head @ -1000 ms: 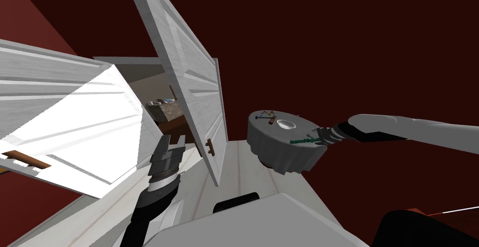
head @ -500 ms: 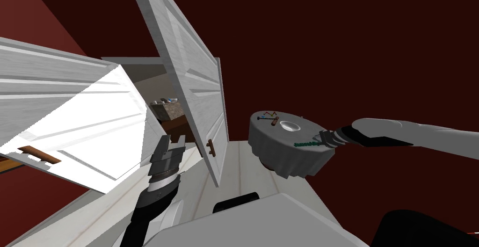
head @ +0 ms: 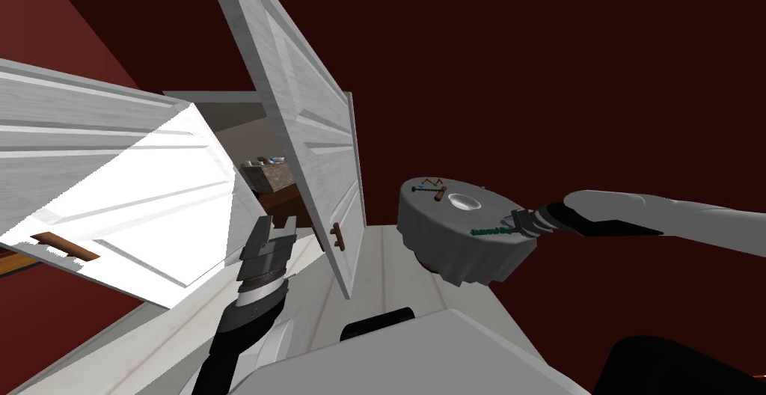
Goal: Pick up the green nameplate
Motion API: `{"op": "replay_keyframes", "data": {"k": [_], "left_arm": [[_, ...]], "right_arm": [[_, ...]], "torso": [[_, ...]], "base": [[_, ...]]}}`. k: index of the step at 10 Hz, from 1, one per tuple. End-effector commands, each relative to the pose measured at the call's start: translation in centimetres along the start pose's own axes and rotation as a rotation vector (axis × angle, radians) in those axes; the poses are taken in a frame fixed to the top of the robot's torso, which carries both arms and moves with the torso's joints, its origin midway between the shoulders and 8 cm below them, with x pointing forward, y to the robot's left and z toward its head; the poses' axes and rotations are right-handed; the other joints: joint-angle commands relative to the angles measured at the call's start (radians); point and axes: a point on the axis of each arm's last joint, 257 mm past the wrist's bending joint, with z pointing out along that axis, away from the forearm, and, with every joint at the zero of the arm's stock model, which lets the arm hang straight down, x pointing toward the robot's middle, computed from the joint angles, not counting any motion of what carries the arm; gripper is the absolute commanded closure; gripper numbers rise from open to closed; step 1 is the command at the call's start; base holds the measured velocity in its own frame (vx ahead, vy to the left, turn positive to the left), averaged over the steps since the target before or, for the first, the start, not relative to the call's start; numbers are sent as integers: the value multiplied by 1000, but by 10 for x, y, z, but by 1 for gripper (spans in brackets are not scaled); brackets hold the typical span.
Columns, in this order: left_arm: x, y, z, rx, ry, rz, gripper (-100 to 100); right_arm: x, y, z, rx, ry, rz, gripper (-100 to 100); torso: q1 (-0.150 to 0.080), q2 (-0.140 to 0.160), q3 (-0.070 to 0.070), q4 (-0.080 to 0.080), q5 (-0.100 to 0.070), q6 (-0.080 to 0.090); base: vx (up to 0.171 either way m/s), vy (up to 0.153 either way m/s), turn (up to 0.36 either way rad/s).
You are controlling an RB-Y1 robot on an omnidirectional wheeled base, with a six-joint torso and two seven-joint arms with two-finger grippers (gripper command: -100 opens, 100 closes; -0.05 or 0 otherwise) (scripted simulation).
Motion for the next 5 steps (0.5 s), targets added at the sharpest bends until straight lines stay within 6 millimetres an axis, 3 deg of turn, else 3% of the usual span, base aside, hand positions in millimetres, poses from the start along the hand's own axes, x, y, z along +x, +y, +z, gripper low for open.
{"op": "replay_keyframes", "data": {"k": [1, 2, 4, 5], "left_arm": [[0, 0, 0, 0, 0, 0, 0], [0, 0, 0, 0, 0, 0, 0], [0, 0, 0, 0, 0, 0, 0], [0, 0, 0, 0, 0, 0, 0]], "right_arm": [[-7, -5, -3, -1, -3, -7, 100], [-16, -12, -7, -2, -8, -17, 100], [-15, -12, -6, 0, -7, -17, 100], [-15, -12, -7, -2, -7, -15, 0]], "torso": [[0, 0, 0, 0, 0, 0], [0, 2, 1, 0, 0, 1], [2, 4, 2, 1, 0, 1], [1, 2, 1, 0, 0, 1]], "base": [[-24, 3, -58], [-53, 17, -148], [-31, 13, -27], [0, 0, 0]]}}
